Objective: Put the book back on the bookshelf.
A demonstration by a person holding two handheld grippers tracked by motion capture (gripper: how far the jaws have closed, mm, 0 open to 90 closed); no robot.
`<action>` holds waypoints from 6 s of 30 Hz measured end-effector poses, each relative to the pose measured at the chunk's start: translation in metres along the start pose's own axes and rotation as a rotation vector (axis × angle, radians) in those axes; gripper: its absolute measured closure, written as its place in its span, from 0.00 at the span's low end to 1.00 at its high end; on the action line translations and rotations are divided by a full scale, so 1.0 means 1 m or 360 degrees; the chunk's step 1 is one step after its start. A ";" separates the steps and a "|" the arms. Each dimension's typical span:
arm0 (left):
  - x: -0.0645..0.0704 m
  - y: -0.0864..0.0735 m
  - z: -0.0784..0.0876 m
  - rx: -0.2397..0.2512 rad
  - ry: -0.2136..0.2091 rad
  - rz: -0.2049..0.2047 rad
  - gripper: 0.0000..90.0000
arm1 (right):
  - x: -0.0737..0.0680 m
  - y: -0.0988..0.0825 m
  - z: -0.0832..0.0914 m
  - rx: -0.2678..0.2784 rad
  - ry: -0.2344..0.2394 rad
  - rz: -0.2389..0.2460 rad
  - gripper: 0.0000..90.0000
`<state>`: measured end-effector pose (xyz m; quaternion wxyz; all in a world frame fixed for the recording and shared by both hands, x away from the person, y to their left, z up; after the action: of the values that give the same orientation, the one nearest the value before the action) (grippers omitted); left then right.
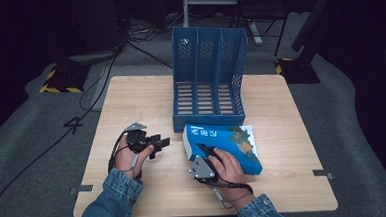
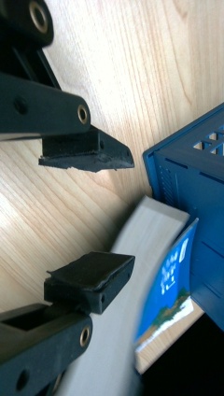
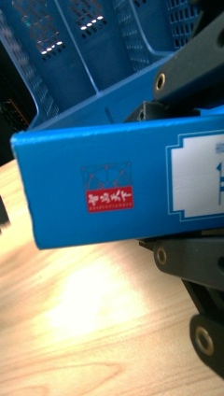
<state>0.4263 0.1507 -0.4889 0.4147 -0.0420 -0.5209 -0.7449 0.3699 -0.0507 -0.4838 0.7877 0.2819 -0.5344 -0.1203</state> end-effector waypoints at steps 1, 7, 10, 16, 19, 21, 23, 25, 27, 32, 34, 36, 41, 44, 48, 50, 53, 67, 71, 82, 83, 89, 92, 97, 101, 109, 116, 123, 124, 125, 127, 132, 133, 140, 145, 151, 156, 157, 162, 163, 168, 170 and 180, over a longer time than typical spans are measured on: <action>0.000 0.000 0.000 -0.0007 0.0028 -0.0032 0.47 | 0.006 0.002 0.003 -0.0007 0.0006 -0.0025 0.67; -0.007 -0.013 -0.008 -0.0163 0.0163 -0.0171 0.43 | 0.032 0.009 0.014 -0.0026 0.0084 -0.0203 0.68; -0.009 -0.018 -0.010 -0.0231 0.0216 -0.0210 0.43 | 0.040 0.012 0.017 -0.0036 0.0100 -0.0275 0.68; -0.020 -0.031 -0.014 -0.0429 0.0331 -0.0320 0.40 | 0.067 0.020 0.027 -0.0047 0.0154 -0.0510 0.68; -0.023 -0.032 -0.014 -0.0441 0.0352 -0.0334 0.38 | 0.077 0.023 0.030 -0.0052 0.0170 -0.0594 0.68; -0.024 -0.033 -0.014 -0.0413 0.0347 -0.0349 0.38 | 0.085 0.025 0.033 -0.0058 0.0186 -0.0670 0.68; -0.025 -0.035 -0.014 -0.0416 0.0356 -0.0355 0.38 | 0.092 0.026 0.035 -0.0060 0.0197 -0.0743 0.68; -0.027 -0.037 -0.012 -0.0385 0.0343 -0.0370 0.37 | 0.102 0.027 0.038 -0.0063 0.0210 -0.0819 0.68; -0.029 -0.038 -0.012 -0.0361 0.0346 -0.0369 0.36 | 0.111 0.028 0.041 -0.0066 0.0217 -0.0882 0.68; -0.034 -0.037 -0.014 -0.0342 0.0355 -0.0390 0.26 | 0.127 0.029 0.047 -0.0064 0.0221 -0.0993 0.68; -0.035 -0.037 -0.014 -0.0349 0.0358 -0.0397 0.25 | 0.132 0.029 0.048 -0.0058 0.0226 -0.1031 0.68; -0.035 -0.037 -0.014 -0.0352 0.0364 -0.0395 0.23 | 0.137 0.028 0.050 -0.0055 0.0235 -0.1080 0.68; -0.035 -0.036 -0.015 -0.0354 0.0365 -0.0391 0.22 | 0.146 0.026 0.053 -0.0041 0.0252 -0.1167 0.68; -0.036 -0.036 -0.015 -0.0361 0.0364 -0.0397 0.22 | 0.150 0.025 0.054 -0.0046 0.0249 -0.1204 0.68; -0.036 -0.035 -0.016 -0.0352 0.0368 -0.0395 0.22 | 0.155 0.024 0.055 -0.0060 0.0247 -0.1229 0.68; -0.036 -0.035 -0.016 -0.0352 0.0367 -0.0387 0.22 | 0.156 0.025 0.055 -0.0066 0.0246 -0.1240 0.68; -0.036 -0.034 -0.017 -0.0352 0.0369 -0.0390 0.22 | 0.158 0.025 0.056 -0.0071 0.0259 -0.1248 0.68; -0.037 -0.034 -0.017 -0.0354 0.0370 -0.0392 0.22 | 0.192 0.027 0.054 -0.0086 0.0231 -0.1326 0.68; -0.037 -0.034 -0.016 -0.0353 0.0373 -0.0396 0.22 | 0.206 0.031 0.052 -0.0076 0.0217 -0.1329 0.68; -0.037 -0.034 -0.016 -0.0347 0.0369 -0.0391 0.23 | 0.243 0.039 0.045 -0.0025 0.0196 -0.1397 0.68; -0.038 -0.034 -0.016 -0.0343 0.0372 -0.0388 0.23 | 0.243 0.039 0.045 -0.0025 0.0196 -0.1397 0.68; -0.039 -0.033 -0.015 -0.0326 0.0372 -0.0371 0.24 | 0.263 0.050 0.036 -0.0017 0.0190 -0.1401 0.68; -0.039 -0.033 -0.014 -0.0335 0.0388 -0.0381 0.25 | 0.274 0.053 0.030 -0.0004 0.0180 -0.1425 0.68; -0.040 -0.033 -0.014 -0.0324 0.0389 -0.0359 0.25 | 0.288 0.056 0.017 0.0031 0.0124 -0.1447 0.68; -0.040 -0.033 -0.014 -0.0328 0.0401 -0.0370 0.25 | 0.298 0.056 0.001 0.0052 0.0118 -0.1496 0.68; -0.040 -0.033 -0.014 -0.0328 0.0402 -0.0370 0.25 | 0.310 0.053 -0.028 0.0021 0.0088 -0.1520 0.68; -0.040 -0.033 -0.014 -0.0327 0.0402 -0.0371 0.25 | 0.317 0.036 -0.039 -0.0018 0.0045 -0.1584 0.68; -0.040 -0.033 -0.014 -0.0327 0.0402 -0.0372 0.25 | 0.323 0.019 -0.047 -0.0047 -0.0007 -0.1633 0.68; -0.040 -0.033 -0.014 -0.0328 0.0402 -0.0366 0.25 | 0.324 0.017 -0.049 -0.0045 -0.0010 -0.1641 0.68; -0.040 -0.033 -0.014 -0.0327 0.0402 -0.0371 0.25 | 0.325 0.014 -0.051 -0.0049 -0.0014 -0.1656 0.68; -0.040 -0.033 -0.014 -0.0328 0.0403 -0.0367 0.25 | 0.327 0.008 -0.055 -0.0050 -0.0029 -0.1697 0.68; -0.040 -0.033 -0.014 -0.0327 0.0402 -0.0369 0.25 | 0.329 -0.003 -0.064 -0.0087 -0.0073 -0.1754 0.68; -0.040 -0.033 -0.014 -0.0327 0.0402 -0.0369 0.25 | 0.329 -0.004 -0.065 -0.0095 -0.0082 -0.1754 0.68; -0.040 -0.033 -0.014 -0.0327 0.0402 -0.0370 0.25 | 0.333 -0.018 -0.070 -0.0159 -0.0130 -0.1753 0.68; -0.040 -0.033 -0.014 -0.0328 0.0402 -0.0371 0.25 | 0.338 -0.029 -0.072 -0.0175 -0.0140 -0.1789 0.68; -0.040 -0.033 -0.014 -0.0328 0.0402 -0.0371 0.25 | 0.340 -0.030 -0.075 -0.0206 -0.0160 -0.1786 0.68; -0.040 -0.033 -0.014 -0.0328 0.0402 -0.0371 0.25 | 0.338 -0.025 -0.082 -0.0247 -0.0192 -0.1781 0.68; -0.040 -0.033 -0.014 -0.0328 0.0402 -0.0371 0.25 | 0.337 -0.023 -0.085 -0.0257 -0.0197 -0.1777 0.68; -0.040 -0.033 -0.014 -0.0329 0.0402 -0.0370 0.25 | 0.334 -0.011 -0.097 -0.0278 -0.0216 -0.1783 0.68; -0.040 -0.033 -0.014 -0.0328 0.0402 -0.0370 0.25 | 0.334 -0.009 -0.098 -0.0272 -0.0215 -0.1788 0.68; -0.040 -0.033 -0.014 -0.0328 0.0402 -0.0370 0.25 | 0.334 0.009 -0.106 -0.0195 -0.0174 -0.1820 0.68; -0.040 -0.033 -0.014 -0.0329 0.0402 -0.0370 0.25 | 0.334 0.012 -0.107 -0.0172 -0.0170 -0.1821 0.68; -0.040 -0.033 -0.014 -0.0329 0.0402 -0.0371 0.25 | 0.323 0.005 -0.124 -0.0083 -0.0144 -0.1848 0.68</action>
<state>0.4358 0.1664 -0.5394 0.3813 0.0700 -0.3869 -0.8367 0.6113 -0.1658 -0.2645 0.5757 0.5040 -0.3222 -0.5574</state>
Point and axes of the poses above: each handheld gripper's, and its own axes: z roughly backward along the jaws, y roughly out of its top, x roughly to its right, the point moved 5 cm from there along -z, roughly forward along the jaws, and after that the axes turned 13 degrees about -y, right-handed, at the moved point
